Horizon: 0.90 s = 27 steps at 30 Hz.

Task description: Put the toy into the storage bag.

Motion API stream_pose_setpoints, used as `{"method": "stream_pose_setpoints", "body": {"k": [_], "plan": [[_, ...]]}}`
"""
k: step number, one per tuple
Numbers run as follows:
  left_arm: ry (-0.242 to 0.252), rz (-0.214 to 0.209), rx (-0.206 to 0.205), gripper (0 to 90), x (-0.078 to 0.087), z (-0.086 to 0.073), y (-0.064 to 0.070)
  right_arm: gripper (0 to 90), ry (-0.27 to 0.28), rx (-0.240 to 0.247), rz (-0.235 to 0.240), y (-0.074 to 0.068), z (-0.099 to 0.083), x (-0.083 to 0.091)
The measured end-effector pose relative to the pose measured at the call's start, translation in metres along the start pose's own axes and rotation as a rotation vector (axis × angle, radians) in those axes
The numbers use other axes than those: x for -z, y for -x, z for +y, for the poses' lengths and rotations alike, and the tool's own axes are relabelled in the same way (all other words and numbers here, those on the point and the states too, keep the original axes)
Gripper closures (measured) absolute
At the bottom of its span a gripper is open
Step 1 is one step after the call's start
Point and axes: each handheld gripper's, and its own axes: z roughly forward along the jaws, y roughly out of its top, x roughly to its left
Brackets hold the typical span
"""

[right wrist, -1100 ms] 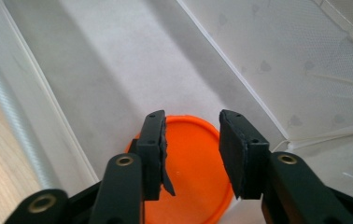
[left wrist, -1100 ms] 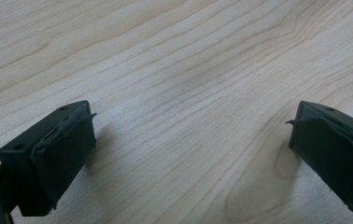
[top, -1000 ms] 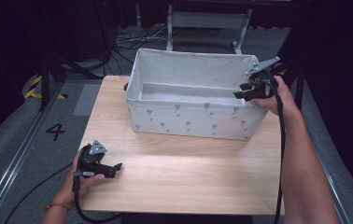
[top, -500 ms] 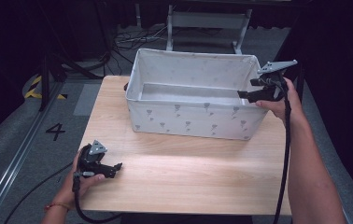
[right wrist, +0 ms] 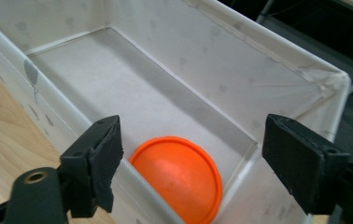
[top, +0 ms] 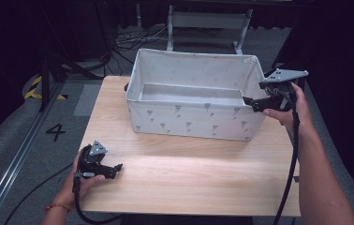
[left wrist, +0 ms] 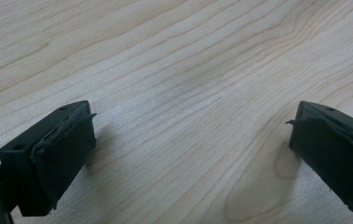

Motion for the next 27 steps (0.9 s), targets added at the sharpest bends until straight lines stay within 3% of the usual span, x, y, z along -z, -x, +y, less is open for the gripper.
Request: {"method": "stream_pose_setpoints", "body": {"k": [13,27], "plan": [[0.0,0.0,0.0,0.8,0.0,0.0,0.0,18.7,0.049,0.039,-0.041,-0.019,-0.022,0.023],[0.001,-0.001,-0.004,0.7,0.001,-0.001,0.0,17.5,0.04,0.077,-0.063,-0.037,-0.053,0.035]]}}
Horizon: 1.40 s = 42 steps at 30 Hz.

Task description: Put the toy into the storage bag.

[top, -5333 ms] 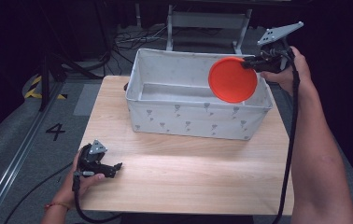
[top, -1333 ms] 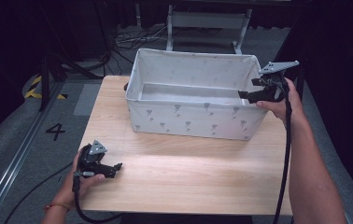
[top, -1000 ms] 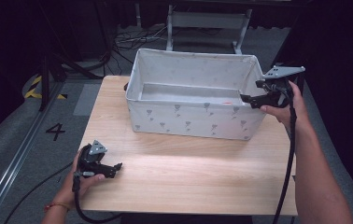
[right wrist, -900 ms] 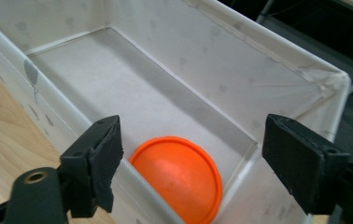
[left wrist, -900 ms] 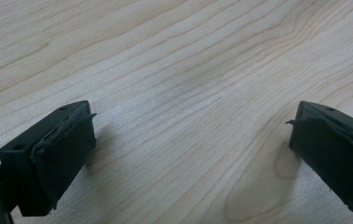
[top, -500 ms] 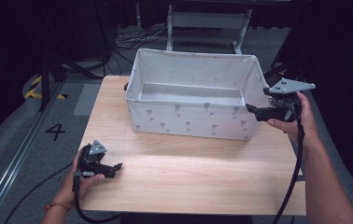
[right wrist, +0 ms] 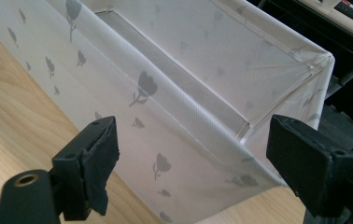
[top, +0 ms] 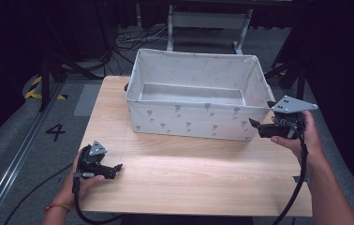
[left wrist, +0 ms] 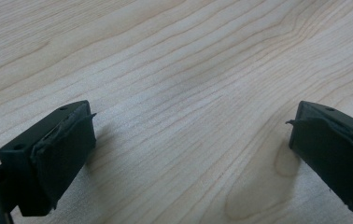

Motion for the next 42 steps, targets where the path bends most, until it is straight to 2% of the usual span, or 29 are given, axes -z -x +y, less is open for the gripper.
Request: {"method": "stream_pose_setpoints", "body": {"k": [5,7,10,14,17,18,21,24,26,27,30,33,38,42], "plan": [[-0.001,-0.003,0.0,0.7,0.0,0.0,0.0,17.3,0.013,0.006,0.004,-0.007,-0.01,0.007],[0.0,-0.002,0.001,0.8,0.0,0.0,0.0,17.0,0.01,0.019,-0.008,-0.01,-0.014,0.009],[-0.001,-0.003,0.0,0.7,0.0,0.0,0.0,16.8,-0.008,0.044,-0.028,-0.016,-0.022,0.01],[-0.001,-0.003,0.0,0.7,0.0,0.0,0.0,16.7,-0.04,0.058,-0.022,-0.02,-0.032,0.009],[-0.001,-0.001,0.002,0.7,0.0,0.0,0.0,16.0,-0.063,0.078,-0.077,-0.027,-0.041,0.008],[-0.001,-0.001,0.003,0.6,0.0,0.0,0.0,16.0,-0.081,0.086,-0.078,-0.03,-0.049,0.008],[-0.002,-0.003,0.005,0.6,0.0,0.0,0.0,16.0,-0.092,0.074,-0.049,-0.033,-0.059,0.007],[-0.001,0.001,0.004,0.6,0.0,0.0,0.0,16.0,-0.098,0.074,-0.046,-0.034,-0.067,0.006],[0.0,0.003,0.004,0.5,0.0,0.0,0.0,16.0,-0.112,0.058,-0.022,-0.036,-0.078,0.004],[0.0,0.003,0.004,0.5,0.0,0.0,0.0,16.0,-0.112,0.058,-0.022,-0.036,-0.078,0.004],[-0.001,0.003,0.006,0.5,0.0,0.0,0.0,16.5,-0.125,0.05,0.018,-0.038,-0.091,0.0],[-0.002,0.004,0.006,0.5,0.0,0.0,0.001,16.5,-0.148,0.046,0.037,-0.043,-0.108,-0.007],[-0.001,0.006,0.005,0.5,0.0,0.0,0.0,16.6,-0.17,0.04,0.049,-0.046,-0.124,-0.013],[-0.003,0.005,0.011,0.6,0.0,0.0,0.001,18.2,-0.166,-0.015,0.08,-0.047,-0.144,-0.015]]}}
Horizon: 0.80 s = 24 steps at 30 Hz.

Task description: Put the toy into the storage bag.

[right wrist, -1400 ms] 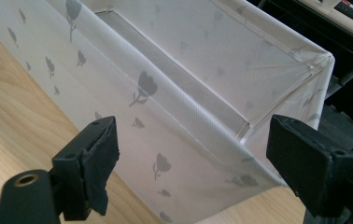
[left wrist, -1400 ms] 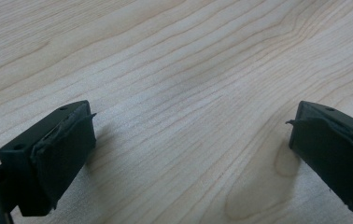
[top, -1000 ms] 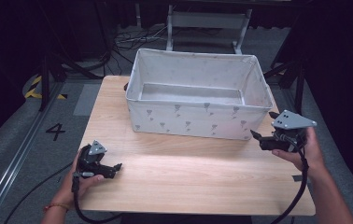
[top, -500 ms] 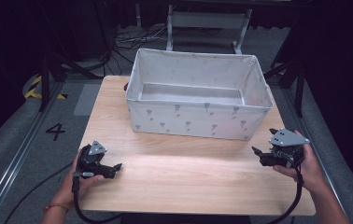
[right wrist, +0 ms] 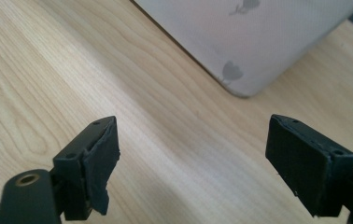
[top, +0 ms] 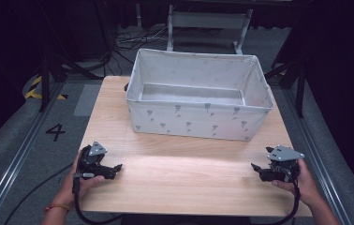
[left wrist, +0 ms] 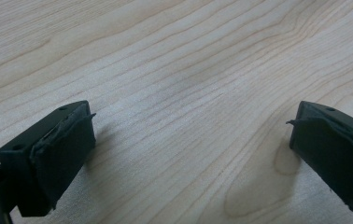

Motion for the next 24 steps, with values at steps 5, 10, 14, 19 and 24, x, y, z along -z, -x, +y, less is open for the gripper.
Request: {"method": "stream_pose_setpoints", "body": {"k": [5,10,14,19,24], "plan": [[0.0,0.0,-0.001,0.5,0.0,0.0,0.0,16.1,0.007,-0.093,0.029,0.003,-0.022,-0.004],[0.001,-0.003,-0.001,0.5,0.0,0.0,0.0,16.5,-0.004,-0.189,0.04,0.008,-0.043,-0.006],[0.001,-0.003,-0.001,0.5,0.0,0.0,0.0,16.8,-0.001,-0.235,0.036,0.011,-0.055,-0.004],[0.001,-0.003,-0.002,0.5,0.0,0.0,0.0,15.6,-0.004,-0.279,0.04,0.013,-0.066,-0.001],[0.0,-0.002,-0.001,0.5,0.0,0.0,0.0,14.5,-0.011,-0.324,0.042,0.018,-0.07,-0.001]]}}
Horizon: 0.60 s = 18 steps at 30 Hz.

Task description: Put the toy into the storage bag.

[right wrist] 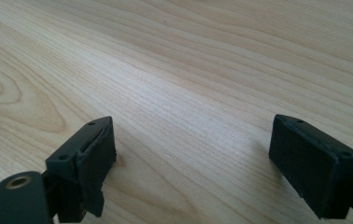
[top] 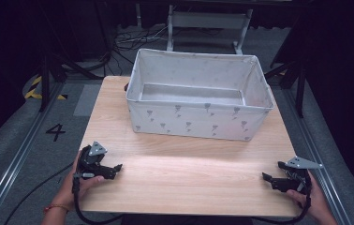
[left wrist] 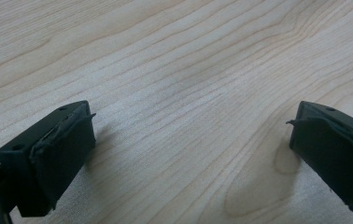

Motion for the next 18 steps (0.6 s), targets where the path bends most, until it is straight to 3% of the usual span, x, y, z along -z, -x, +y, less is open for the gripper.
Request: {"method": "stream_pose_setpoints", "body": {"k": [18], "plan": [[0.003,0.011,0.014,0.5,0.0005,-0.0009,0.0012,9.4,-0.012,-0.033,-0.035,0.0003,0.001,-0.0016]]}}
